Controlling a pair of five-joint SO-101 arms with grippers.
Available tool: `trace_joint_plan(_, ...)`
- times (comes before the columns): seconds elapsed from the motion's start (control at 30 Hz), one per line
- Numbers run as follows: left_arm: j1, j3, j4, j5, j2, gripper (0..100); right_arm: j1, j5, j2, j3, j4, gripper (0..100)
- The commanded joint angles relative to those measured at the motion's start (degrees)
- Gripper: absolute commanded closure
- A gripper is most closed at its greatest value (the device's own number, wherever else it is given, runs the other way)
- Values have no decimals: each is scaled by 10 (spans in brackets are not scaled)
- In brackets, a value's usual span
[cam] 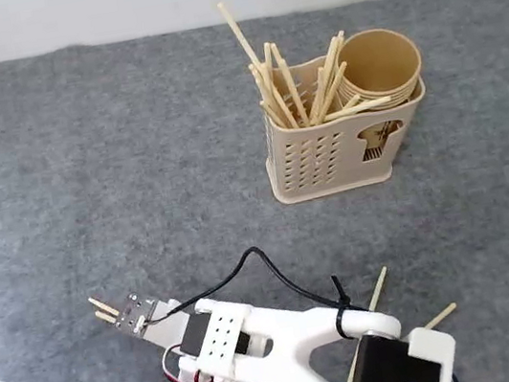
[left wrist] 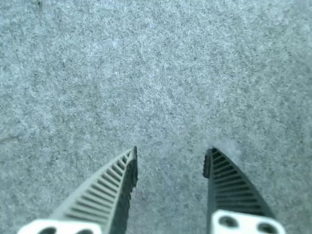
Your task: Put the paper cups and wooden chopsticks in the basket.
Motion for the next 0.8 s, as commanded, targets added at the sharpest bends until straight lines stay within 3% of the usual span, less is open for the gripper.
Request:
trace_joint_plan(0.0,-3,-4,-11,-4,-12,784,25,-3,0,-3,-19,991)
trace_joint_plan(0.27,-3,-6,-11,-4,-12,783,135,45,0,-2,31,991)
trace_joint_plan(0.57,-3,-5,-11,-4,-12,783,231,49,0,-2,105,991)
trace_joint_plan(0.77,-3,-5,-11,-4,-12,783,251,127,-36,-2,123,989)
